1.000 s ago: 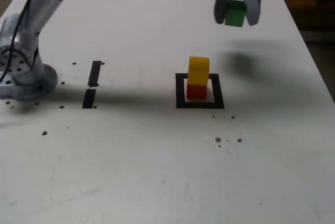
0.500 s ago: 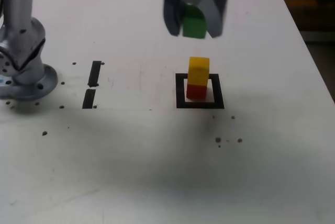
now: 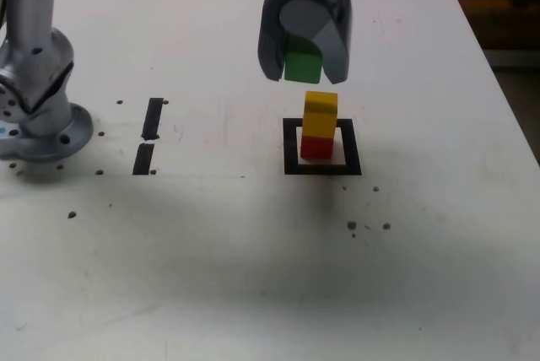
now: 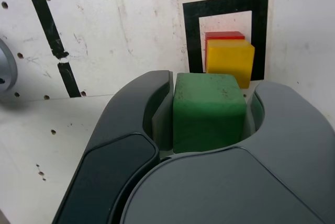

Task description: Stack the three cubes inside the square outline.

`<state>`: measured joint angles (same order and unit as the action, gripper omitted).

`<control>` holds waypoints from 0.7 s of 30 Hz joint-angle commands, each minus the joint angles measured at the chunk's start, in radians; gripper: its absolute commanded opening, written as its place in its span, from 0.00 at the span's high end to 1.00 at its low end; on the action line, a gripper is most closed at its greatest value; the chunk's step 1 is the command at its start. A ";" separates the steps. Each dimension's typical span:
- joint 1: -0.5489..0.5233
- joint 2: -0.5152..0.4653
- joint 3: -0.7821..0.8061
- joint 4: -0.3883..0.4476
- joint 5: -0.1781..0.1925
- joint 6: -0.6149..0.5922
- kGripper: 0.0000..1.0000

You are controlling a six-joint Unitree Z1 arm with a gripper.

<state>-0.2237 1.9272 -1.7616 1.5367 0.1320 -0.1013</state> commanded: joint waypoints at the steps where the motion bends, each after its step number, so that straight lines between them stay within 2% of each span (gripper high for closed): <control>1: 0.006 0.003 0.023 -0.015 -0.011 -0.022 0.89; 7: 0.035 0.006 0.082 -0.086 -0.041 -0.040 0.89; 14: 0.041 0.025 0.085 -0.133 -0.043 -0.038 0.89; 21: 0.041 0.031 0.082 -0.142 -0.042 -0.038 0.89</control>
<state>-0.1826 1.9562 -1.6753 1.3961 0.0905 -0.1403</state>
